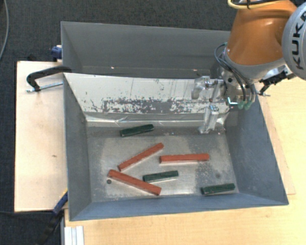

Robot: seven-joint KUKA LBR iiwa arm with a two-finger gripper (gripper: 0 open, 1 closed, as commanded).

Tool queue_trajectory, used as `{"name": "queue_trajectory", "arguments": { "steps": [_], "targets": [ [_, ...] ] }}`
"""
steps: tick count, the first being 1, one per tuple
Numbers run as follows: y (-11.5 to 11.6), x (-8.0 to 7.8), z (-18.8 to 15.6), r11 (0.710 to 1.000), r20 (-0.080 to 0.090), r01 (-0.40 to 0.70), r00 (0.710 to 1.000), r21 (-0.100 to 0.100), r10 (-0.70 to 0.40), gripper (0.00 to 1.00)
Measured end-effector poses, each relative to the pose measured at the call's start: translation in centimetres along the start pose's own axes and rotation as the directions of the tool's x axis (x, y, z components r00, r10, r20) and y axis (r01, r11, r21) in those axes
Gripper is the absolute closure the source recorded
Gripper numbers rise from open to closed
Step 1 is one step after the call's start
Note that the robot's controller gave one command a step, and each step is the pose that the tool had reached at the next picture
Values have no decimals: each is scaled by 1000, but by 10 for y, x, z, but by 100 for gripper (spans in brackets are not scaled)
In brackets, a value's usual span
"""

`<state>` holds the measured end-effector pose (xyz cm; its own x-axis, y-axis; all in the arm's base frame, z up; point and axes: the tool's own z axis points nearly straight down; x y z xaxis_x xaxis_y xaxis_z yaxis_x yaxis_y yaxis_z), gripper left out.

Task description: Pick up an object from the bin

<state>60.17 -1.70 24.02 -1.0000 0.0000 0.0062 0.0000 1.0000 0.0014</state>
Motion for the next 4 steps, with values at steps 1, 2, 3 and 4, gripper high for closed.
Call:
{"name": "queue_trajectory", "arguments": {
  "steps": [1,2,3,4],
  "targets": [
    [0,-1,-5,1000,9,0,1000,0,0,0],
    [1,11,67,1000,12,19,1000,1,-19,0],
    [7,33,91,1000,1,-6,1000,0,6,0],
    [6,19,98,999,14,32,999,1,-32,0]
  ]
}}
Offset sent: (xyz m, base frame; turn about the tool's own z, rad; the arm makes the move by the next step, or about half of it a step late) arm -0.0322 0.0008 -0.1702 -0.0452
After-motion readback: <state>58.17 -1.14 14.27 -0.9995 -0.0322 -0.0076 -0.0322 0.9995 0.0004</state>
